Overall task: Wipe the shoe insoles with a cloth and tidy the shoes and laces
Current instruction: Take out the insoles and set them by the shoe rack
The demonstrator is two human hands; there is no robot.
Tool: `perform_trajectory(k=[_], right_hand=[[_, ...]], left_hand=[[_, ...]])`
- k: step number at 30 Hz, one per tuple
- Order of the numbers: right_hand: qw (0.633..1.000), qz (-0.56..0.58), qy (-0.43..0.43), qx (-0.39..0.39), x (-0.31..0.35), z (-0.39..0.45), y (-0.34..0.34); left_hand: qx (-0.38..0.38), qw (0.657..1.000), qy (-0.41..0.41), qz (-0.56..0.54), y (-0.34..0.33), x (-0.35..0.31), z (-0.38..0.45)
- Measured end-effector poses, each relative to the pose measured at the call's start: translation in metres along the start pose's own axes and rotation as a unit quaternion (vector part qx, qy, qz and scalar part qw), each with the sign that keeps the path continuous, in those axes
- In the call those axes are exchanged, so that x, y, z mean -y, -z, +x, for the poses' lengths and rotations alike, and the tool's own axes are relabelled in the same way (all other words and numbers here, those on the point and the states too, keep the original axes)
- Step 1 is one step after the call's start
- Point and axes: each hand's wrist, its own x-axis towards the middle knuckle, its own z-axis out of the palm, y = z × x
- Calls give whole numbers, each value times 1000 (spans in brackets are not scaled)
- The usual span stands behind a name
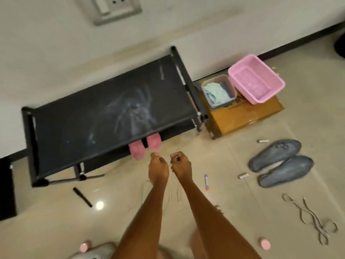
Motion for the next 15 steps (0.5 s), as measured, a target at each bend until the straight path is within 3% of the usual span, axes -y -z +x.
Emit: perform_trajectory(k=[7,10,15], right_hand=[[991,-111,43,-59,53,53,-53],[971,-228,59,-53,64,85,-65],[979,-200,47,-4,62,111,-83]], left_hand=[[-115,993,-21,15,39,42,83],[-97,992,-1,86,41,39,120],[39,992,98,-75,15,49,207]])
